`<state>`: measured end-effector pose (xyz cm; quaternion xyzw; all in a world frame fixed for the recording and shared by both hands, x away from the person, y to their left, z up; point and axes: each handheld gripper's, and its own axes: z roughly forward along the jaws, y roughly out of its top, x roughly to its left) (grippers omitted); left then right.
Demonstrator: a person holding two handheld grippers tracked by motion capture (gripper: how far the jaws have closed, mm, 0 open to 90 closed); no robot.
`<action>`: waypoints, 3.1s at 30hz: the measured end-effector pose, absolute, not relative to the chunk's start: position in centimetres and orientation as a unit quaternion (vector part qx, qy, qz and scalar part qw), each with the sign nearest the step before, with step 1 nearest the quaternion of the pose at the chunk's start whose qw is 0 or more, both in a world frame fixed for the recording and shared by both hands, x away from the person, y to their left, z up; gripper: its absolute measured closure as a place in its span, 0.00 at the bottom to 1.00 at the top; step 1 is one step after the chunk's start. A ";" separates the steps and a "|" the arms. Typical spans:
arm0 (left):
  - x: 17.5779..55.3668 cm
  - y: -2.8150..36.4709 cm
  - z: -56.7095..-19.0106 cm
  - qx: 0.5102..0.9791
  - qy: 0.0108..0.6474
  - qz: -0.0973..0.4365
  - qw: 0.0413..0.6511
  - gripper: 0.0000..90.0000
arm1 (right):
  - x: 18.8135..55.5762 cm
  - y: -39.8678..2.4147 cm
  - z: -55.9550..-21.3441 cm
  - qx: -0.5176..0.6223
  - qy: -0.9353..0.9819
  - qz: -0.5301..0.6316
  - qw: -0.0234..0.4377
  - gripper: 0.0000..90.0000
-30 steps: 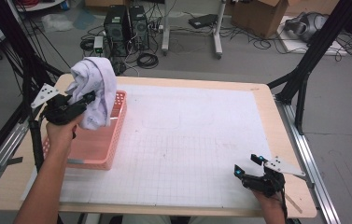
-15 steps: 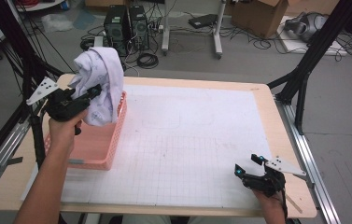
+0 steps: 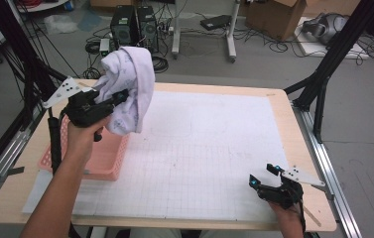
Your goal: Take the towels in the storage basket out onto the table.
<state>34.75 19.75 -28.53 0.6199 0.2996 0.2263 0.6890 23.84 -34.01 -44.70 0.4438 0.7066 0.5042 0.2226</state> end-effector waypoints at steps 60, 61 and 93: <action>38.8 5.4 -38.0 0.731 0.332 0.162 0.573 0.23 | 24.3 -33.8 -44.7 0.443 0.717 0.494 0.212 0.17; 38.4 5.8 -38.0 0.724 0.331 0.169 0.581 0.23 | 24.3 -33.8 -44.7 0.443 0.718 0.494 0.212 0.17; 36.7 7.4 -40.1 0.721 0.318 0.152 0.597 0.23 | 24.3 -33.9 -44.7 0.449 0.714 0.494 0.209 0.17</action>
